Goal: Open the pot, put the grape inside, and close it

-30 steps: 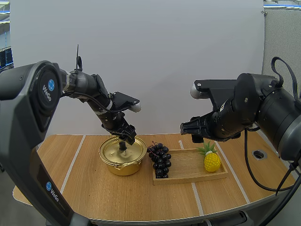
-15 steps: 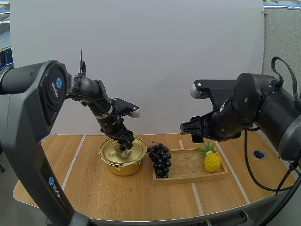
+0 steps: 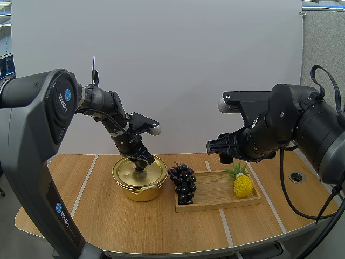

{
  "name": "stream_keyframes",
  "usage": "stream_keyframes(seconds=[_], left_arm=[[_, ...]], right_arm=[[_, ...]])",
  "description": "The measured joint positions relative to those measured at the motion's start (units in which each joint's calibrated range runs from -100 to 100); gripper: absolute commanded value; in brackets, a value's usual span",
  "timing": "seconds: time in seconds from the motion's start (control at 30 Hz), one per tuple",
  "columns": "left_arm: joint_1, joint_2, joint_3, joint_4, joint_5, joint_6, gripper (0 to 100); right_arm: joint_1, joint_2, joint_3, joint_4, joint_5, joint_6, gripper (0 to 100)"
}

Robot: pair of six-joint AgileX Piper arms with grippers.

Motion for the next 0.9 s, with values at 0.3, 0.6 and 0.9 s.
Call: stream_keyframes(seconds=[0.3,0.6,0.9], left_arm=[[0.00,0.00,-3.14,0.00,6.61,-1.38,0],[0.00,-7.94,-14.77,0.00,18.72,-4.34,0],[0.00,-22.38,-28.77,0.52,20.43,-7.15,0]], right_arm=[[0.00,0.00,0.00,0.00,0.00,0.00,100],[0.00,0.00,0.00,0.00,0.00,0.00,100],[0.00,0.00,0.00,0.00,0.00,0.00,100]])
